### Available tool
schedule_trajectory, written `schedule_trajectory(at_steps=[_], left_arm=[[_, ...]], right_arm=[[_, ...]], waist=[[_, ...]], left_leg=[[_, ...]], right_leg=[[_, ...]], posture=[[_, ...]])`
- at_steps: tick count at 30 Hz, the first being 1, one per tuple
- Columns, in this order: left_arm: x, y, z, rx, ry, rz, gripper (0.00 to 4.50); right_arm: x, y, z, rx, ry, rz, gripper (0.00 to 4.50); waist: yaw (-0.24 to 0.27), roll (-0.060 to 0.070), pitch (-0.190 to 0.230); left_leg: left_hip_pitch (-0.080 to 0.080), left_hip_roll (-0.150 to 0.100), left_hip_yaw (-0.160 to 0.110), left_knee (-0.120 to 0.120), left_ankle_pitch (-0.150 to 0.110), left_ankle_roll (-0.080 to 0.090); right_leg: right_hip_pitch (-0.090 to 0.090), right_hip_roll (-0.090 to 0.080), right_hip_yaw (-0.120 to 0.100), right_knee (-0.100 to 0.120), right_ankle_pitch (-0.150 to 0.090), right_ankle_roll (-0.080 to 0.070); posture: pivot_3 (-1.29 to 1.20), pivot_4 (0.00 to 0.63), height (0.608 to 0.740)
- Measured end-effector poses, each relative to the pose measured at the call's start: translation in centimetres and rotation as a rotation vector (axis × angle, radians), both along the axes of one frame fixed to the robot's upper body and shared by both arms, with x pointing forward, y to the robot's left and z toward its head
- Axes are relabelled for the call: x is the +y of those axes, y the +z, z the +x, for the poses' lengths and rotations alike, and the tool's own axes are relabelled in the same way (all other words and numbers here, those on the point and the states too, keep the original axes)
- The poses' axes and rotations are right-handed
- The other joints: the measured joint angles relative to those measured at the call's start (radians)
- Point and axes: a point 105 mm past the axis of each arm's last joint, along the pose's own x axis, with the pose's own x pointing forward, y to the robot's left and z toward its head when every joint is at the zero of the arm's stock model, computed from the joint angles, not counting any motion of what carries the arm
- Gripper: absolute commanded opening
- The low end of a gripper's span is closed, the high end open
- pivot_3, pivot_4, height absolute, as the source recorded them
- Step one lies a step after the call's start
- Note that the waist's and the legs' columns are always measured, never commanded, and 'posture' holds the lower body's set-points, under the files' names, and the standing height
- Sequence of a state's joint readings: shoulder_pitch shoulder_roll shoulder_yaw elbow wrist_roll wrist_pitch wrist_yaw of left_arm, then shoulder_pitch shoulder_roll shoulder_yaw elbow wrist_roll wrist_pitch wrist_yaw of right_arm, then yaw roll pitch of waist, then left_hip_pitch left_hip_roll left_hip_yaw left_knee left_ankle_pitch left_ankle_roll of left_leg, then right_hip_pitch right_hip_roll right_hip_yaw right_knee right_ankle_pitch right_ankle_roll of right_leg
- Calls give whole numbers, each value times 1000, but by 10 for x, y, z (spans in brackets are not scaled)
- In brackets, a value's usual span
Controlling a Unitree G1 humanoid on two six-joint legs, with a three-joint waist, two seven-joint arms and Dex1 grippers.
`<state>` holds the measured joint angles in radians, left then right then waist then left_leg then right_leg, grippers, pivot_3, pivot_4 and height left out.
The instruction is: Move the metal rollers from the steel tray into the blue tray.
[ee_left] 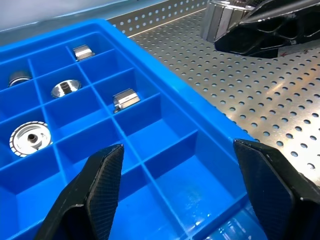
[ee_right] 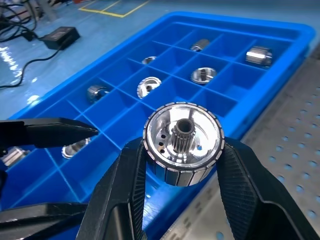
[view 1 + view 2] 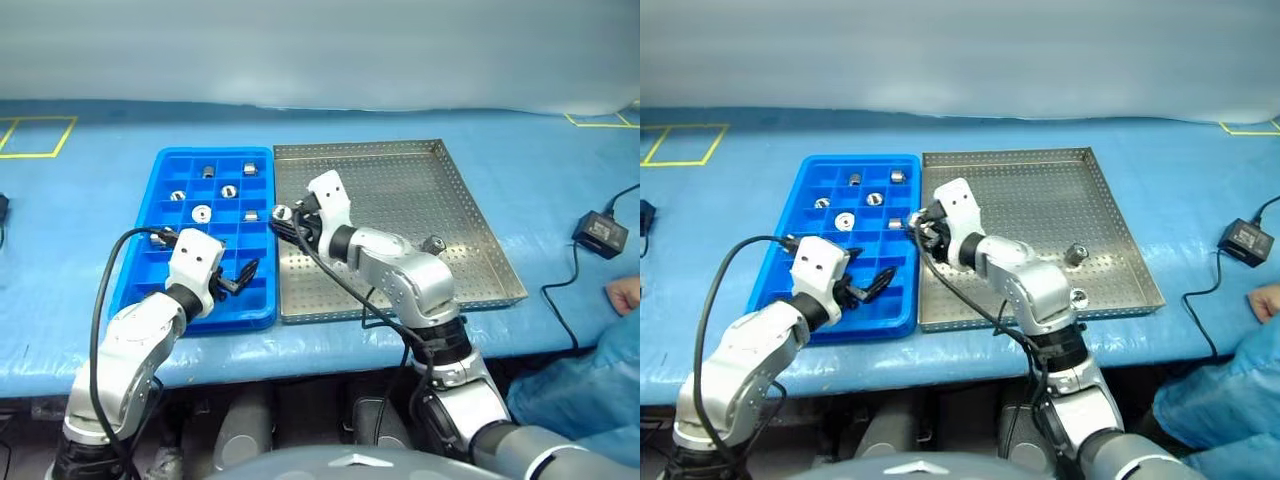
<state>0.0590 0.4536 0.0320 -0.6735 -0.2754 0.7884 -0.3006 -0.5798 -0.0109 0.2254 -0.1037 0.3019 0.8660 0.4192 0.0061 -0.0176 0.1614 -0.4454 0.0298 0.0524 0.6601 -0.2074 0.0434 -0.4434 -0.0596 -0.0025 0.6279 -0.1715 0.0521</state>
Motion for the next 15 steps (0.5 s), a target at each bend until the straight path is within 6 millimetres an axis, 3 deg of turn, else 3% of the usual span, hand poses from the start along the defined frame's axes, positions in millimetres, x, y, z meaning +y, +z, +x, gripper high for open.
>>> schedule_trajectory(at_steps=[5,15], left_arm=[[6,-4,-11,13,64,-7,3825],[13,-4,-21,8,145,-21,3825]], right_arm=[[29,-8,3,27,104,-8,1697],[55,-18,16,6,172,-41,1697]], waist=[[33,0,0],[93,0,0]], left_leg=[[0,-1,0,-1,0,-1],[0,-2,-3,-4,1,-6]], right_leg=[[0,0,0,0,0,0],[-2,1,-6,-1,-2,-1]], posture=[[290,150,740],[342,150,740]])
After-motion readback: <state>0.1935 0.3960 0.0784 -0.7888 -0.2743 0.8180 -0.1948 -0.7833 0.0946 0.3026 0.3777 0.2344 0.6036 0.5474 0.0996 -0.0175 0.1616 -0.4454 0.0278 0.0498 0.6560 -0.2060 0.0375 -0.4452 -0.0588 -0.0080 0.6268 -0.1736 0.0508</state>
